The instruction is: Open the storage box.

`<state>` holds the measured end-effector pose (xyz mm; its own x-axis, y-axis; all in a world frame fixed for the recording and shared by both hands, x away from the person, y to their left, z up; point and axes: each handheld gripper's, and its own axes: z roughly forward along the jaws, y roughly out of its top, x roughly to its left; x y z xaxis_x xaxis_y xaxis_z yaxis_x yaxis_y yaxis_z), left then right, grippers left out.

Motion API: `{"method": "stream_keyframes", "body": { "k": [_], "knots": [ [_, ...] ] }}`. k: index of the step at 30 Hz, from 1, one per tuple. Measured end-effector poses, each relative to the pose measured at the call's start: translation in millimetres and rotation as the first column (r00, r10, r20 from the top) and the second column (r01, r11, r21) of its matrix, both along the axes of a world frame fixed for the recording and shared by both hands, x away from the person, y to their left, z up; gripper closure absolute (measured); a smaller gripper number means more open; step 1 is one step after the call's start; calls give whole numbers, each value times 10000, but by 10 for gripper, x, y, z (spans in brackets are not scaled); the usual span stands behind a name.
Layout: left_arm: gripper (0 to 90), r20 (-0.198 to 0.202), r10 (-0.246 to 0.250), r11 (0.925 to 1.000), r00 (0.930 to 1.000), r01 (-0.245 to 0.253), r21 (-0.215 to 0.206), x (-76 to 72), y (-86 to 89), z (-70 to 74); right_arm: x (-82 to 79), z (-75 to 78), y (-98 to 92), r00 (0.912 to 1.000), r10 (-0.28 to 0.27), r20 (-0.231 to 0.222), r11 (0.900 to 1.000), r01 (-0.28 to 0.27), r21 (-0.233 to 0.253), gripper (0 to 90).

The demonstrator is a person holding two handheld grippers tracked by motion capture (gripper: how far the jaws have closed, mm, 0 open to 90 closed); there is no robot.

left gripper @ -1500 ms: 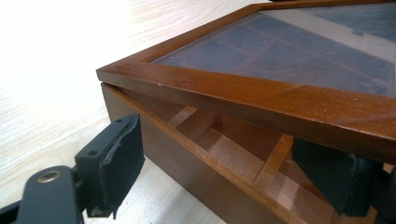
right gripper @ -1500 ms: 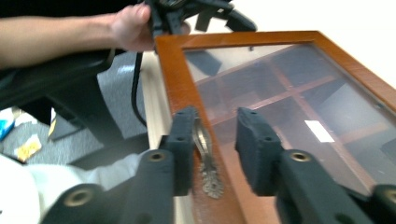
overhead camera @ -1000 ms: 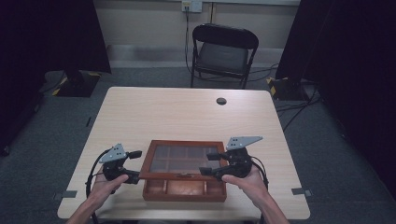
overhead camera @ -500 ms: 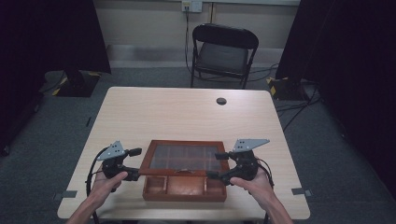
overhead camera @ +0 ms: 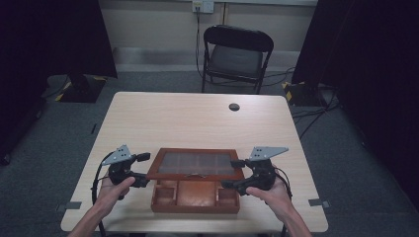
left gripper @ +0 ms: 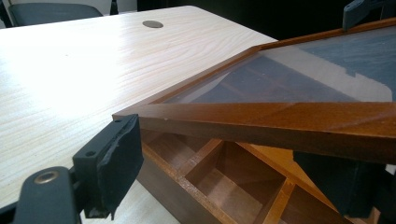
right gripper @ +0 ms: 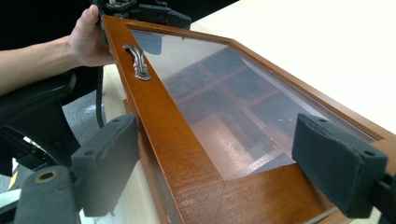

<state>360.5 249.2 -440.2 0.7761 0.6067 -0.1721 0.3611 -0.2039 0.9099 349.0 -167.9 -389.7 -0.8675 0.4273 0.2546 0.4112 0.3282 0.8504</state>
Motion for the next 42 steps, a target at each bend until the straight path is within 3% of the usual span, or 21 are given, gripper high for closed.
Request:
{"method": "stream_keyframes", "body": {
  "k": [17,28,32,42],
  "knots": [
    [169,110,14,9999,9999,-16,139,67,-48,120,40,51,3,9990,-139,419,9999,141,-41,153],
    [225,86,19,9995,10000,-16,-318,107,-42,130,145,53,-13,9987,-273,432,9996,275,-59,154],
    [249,70,-1,9997,10000,3,-253,137,-42,168,200,57,-33,9982,-452,395,9990,455,-54,174],
    [266,213,101,9996,9997,-96,-256,214,-73,183,317,43,-116,9960,-809,389,9963,797,321,232]
  ]
}}
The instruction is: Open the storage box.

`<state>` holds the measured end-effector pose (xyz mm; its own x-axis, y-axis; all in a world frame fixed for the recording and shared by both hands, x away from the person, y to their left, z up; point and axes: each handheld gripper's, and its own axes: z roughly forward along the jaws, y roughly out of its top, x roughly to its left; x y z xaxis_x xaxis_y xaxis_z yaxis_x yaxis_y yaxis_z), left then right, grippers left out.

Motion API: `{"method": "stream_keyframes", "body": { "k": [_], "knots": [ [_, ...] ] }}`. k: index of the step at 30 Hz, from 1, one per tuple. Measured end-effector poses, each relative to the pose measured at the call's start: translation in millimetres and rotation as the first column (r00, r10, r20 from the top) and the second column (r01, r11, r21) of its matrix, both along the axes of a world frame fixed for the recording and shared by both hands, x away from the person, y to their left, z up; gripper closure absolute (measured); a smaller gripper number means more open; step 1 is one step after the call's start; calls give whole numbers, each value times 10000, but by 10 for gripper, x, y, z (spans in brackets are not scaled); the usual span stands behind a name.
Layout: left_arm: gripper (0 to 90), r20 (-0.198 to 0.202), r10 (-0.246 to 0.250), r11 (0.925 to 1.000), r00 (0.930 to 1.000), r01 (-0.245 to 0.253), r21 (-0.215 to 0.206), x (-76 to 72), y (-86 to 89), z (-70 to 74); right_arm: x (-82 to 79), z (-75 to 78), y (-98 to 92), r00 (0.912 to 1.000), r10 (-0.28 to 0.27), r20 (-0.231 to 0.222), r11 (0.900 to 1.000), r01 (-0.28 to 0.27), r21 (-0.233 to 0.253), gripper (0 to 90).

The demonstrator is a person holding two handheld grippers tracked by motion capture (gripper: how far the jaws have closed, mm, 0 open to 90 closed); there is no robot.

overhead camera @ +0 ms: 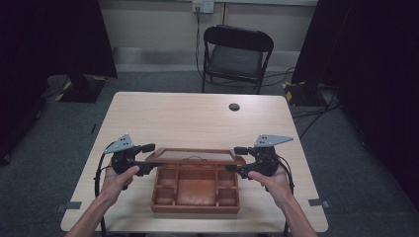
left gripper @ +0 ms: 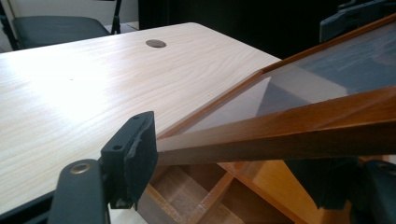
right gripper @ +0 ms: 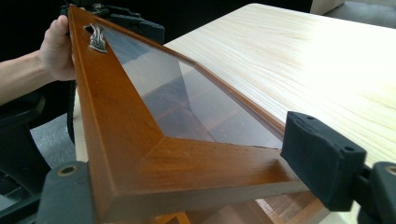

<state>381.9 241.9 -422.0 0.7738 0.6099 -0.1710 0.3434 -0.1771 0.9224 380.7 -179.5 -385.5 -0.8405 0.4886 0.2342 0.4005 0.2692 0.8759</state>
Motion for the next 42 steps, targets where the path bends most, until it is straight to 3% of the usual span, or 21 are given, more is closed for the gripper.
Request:
{"method": "stream_keyframes", "body": {
  "k": [4,10,14,16,19,28,32,42],
  "knots": [
    [260,-6,123,9999,9999,-123,-43,32,4,0,11,17,-12,9998,-98,192,9998,95,187,307],
    [260,113,37,9995,9999,-41,309,86,-33,38,39,42,11,9993,-153,330,9998,157,-102,353],
    [289,114,-51,9994,9999,47,332,126,-43,32,78,36,3,9992,-279,277,9996,276,106,353],
    [299,58,-91,9999,9999,90,144,146,-45,25,93,28,3,9991,-363,227,9993,361,124,374],
    [324,31,-45,10000,10000,45,57,168,-53,14,141,19,-16,9993,-366,-53,9987,368,359,375],
    [328,28,115,9999,9999,-115,-40,238,-68,-22,223,14,-17,9983,-580,-6,9973,580,461,366],
    [324,-26,95,9999,10000,-95,87,260,-71,-37,254,-10,-2,9982,-592,10,9980,592,223,358],
    [351,7,-116,9996,9999,116,249,318,-114,37,347,-69,18,9978,-660,-49,9972,662,351,414]
  ]
}}
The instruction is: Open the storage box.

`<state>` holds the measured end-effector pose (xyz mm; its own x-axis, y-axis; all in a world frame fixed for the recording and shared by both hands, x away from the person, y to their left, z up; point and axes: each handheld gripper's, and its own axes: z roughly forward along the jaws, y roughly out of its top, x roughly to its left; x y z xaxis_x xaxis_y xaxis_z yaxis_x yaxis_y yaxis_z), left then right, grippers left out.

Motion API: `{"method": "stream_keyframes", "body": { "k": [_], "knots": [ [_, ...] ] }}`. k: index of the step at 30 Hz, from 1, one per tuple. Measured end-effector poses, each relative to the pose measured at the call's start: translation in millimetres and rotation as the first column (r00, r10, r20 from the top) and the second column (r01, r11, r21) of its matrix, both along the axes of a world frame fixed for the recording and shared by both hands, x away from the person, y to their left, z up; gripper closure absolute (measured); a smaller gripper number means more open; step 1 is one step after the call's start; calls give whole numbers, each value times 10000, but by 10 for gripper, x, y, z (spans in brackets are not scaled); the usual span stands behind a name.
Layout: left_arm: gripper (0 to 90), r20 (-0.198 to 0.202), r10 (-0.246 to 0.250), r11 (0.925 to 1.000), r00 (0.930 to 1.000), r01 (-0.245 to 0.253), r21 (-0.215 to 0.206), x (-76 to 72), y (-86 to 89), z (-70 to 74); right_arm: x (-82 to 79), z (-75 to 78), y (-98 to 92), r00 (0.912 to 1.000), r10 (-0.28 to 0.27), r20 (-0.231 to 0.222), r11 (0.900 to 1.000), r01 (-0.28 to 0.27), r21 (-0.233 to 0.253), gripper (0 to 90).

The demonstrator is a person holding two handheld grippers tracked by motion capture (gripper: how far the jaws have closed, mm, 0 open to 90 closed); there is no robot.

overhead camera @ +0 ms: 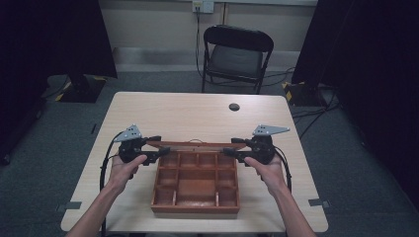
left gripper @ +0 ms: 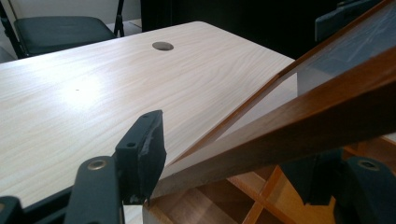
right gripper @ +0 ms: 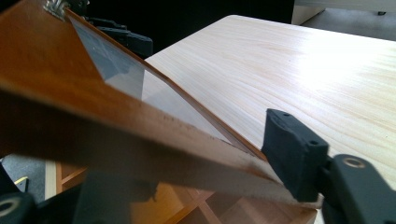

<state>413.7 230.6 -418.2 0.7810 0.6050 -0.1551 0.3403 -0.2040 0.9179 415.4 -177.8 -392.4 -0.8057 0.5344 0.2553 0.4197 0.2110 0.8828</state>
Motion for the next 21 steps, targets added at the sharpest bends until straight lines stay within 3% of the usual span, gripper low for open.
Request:
{"method": "stream_keyframes", "body": {
  "k": [5,14,21],
  "knots": [
    [428,17,-63,9999,10000,63,-124,16,-26,-19,64,-45,-24,9999,-48,-109,10000,49,82,421],
    [444,-79,96,9995,9999,-98,-292,65,-15,-40,127,-89,-17,9998,-219,-32,9995,220,226,440],
    [429,-149,138,9998,9998,-140,-135,114,-38,-18,169,-111,-19,9993,-366,-3,9988,366,338,453]
  ]
}}
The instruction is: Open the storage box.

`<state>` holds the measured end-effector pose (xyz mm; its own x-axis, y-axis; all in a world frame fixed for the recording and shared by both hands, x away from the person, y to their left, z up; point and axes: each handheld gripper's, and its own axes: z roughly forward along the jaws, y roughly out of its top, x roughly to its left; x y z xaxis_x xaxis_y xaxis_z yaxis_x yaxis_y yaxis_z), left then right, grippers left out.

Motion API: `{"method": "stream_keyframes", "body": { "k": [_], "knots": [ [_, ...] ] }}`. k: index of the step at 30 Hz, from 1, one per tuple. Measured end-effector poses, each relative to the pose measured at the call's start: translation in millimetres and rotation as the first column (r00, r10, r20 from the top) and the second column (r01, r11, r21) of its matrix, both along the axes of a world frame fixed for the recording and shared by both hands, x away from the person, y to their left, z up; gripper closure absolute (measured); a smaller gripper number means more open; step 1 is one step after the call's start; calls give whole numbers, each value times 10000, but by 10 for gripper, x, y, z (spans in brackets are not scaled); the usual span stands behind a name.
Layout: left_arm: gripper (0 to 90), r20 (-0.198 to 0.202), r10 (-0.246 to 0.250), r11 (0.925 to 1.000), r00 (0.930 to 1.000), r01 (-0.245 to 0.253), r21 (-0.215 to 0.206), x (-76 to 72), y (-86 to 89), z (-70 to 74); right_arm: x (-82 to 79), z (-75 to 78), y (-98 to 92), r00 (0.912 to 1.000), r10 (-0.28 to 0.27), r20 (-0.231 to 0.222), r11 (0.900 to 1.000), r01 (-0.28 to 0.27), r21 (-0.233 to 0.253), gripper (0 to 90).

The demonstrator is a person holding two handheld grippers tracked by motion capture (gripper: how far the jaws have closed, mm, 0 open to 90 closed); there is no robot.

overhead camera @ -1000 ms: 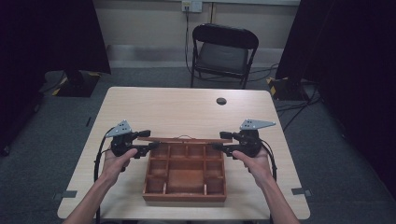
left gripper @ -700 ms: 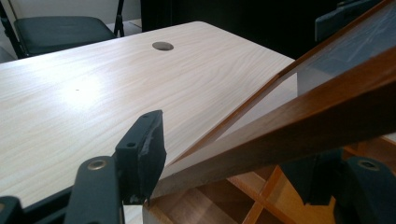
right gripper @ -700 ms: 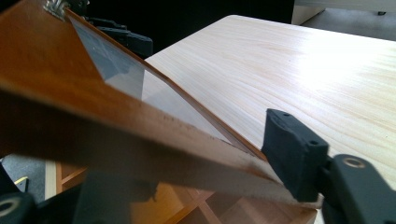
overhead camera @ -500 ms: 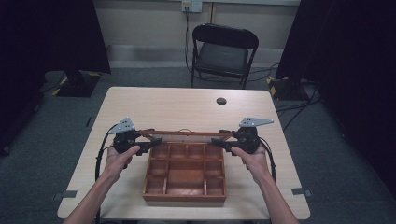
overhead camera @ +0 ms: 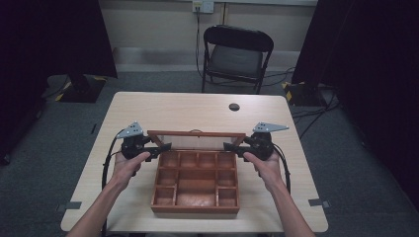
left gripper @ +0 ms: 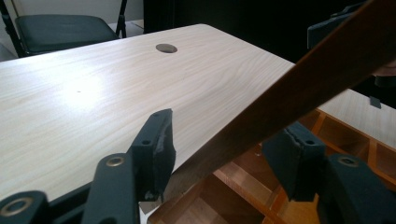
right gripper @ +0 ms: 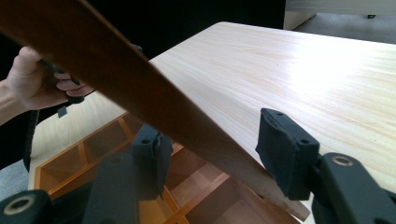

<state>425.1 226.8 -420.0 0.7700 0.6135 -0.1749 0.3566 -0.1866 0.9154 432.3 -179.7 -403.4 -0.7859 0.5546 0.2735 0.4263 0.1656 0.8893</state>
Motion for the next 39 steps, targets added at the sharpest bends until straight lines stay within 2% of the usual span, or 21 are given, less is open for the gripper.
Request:
{"method": "stream_keyframes", "body": {
  "k": [1,6,8,12,15,23,34,39],
  "knots": [
    [423,-14,27,9999,10000,-28,-99,0,-14,4,6,-3,1,10000,-13,-16,10000,13,21,453],
    [415,53,51,10000,10000,-50,-51,26,-41,20,39,-26,-1,9999,-90,-59,10000,90,33,460],
    [416,128,97,9999,9999,-96,-68,22,-63,31,55,-43,0,9998,-176,-47,9998,175,-102,464],
    [414,201,143,9999,9997,-145,70,43,-75,26,65,-53,7,9997,-239,-24,9996,239,-155,464],
    [413,108,278,9996,9996,-278,-35,58,-75,12,86,-64,6,9995,-313,18,9994,314,-165,467],
    [438,5,372,9993,9993,-372,71,106,-69,-21,139,-103,-3,9991,-423,-60,9991,423,-102,487],
    [454,-188,550,9977,9983,-557,-397,154,-54,-49,203,-151,1,9984,-561,-118,9983,562,126,493],
    [460,-183,580,9976,9981,-587,-355,174,-48,-57,223,-171,8,9980,-615,-134,9981,616,84,500]
  ]
}}
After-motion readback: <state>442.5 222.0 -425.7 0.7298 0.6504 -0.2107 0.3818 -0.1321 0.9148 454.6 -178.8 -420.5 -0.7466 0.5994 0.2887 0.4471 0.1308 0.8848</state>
